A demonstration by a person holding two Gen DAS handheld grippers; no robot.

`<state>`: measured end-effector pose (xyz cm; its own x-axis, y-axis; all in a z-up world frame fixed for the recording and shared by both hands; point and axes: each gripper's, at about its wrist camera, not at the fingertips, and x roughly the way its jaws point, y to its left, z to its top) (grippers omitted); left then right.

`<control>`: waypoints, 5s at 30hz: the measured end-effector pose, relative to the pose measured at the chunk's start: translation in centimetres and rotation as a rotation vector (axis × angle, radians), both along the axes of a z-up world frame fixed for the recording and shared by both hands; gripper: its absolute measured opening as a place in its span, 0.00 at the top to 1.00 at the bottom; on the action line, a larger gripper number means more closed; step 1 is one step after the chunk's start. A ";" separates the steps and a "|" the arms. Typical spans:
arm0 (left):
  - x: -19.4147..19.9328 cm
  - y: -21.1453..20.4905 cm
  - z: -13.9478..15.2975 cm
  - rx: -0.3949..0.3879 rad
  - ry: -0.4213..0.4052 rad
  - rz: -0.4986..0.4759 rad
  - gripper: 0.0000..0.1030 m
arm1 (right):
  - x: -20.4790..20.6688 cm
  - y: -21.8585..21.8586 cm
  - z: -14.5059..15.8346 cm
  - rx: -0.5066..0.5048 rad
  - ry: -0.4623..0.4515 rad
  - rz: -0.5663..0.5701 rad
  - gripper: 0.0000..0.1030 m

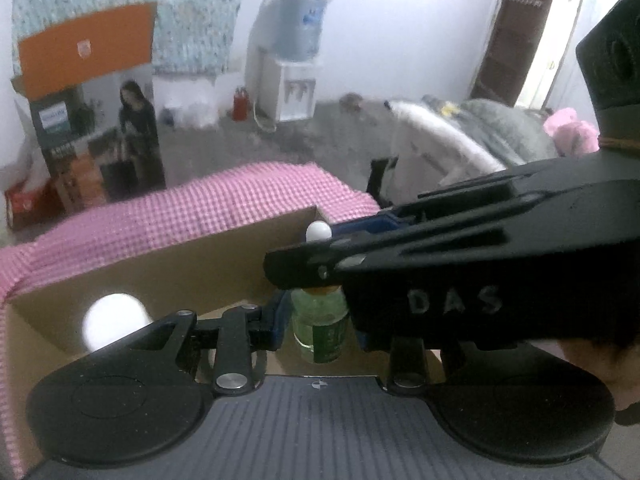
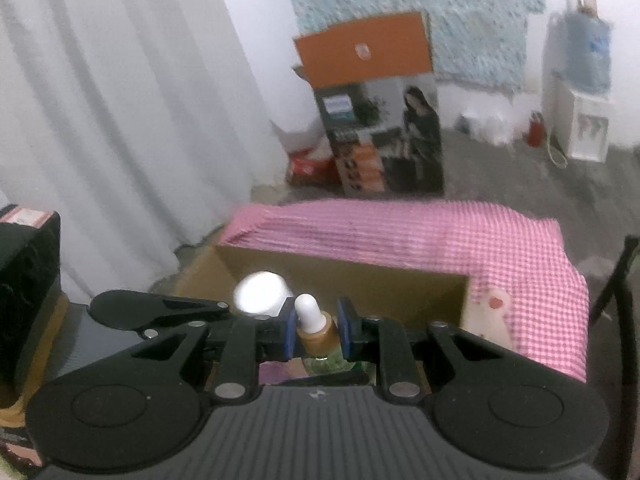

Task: Organize rigid objects
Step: 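Carry the dropper bottle with the right gripper down into the box, then open the right gripper to release the bottle and lift out, then move the right gripper to the white plug charger and grasp it, then lift the white plug with the right gripper and carry it over the box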

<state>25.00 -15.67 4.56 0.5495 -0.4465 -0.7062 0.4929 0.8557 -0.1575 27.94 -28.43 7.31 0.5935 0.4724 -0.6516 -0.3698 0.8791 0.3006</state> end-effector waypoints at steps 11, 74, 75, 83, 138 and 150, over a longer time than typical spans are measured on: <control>3.3 -1.2 -3.2 0.036 0.107 0.001 0.69 | 4.6 -1.5 -5.3 -0.034 0.100 0.001 0.86; -18.6 9.0 -6.5 0.182 -0.091 0.052 0.09 | -23.6 2.0 -8.2 0.252 0.088 -0.206 0.48; -18.5 8.7 -6.8 0.186 -0.089 0.047 0.11 | -23.2 2.1 -8.6 0.264 0.102 -0.205 0.51; -16.9 8.6 -8.6 0.169 -0.015 0.033 0.33 | -20.3 3.8 -10.9 0.276 0.176 -0.176 0.61; -16.5 8.6 -9.1 0.170 0.067 0.034 0.74 | -18.0 5.0 -14.6 0.378 0.330 -0.197 0.67; -17.4 9.4 -8.0 0.153 0.047 0.064 0.74 | -17.8 6.3 -13.9 0.370 0.307 -0.173 0.68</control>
<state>7.65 -6.23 -3.46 0.5384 -0.2975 -0.7884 0.4321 0.9007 -0.0448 10.11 -22.09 -6.59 0.4911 0.6161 -0.6159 -0.0736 0.7338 0.6754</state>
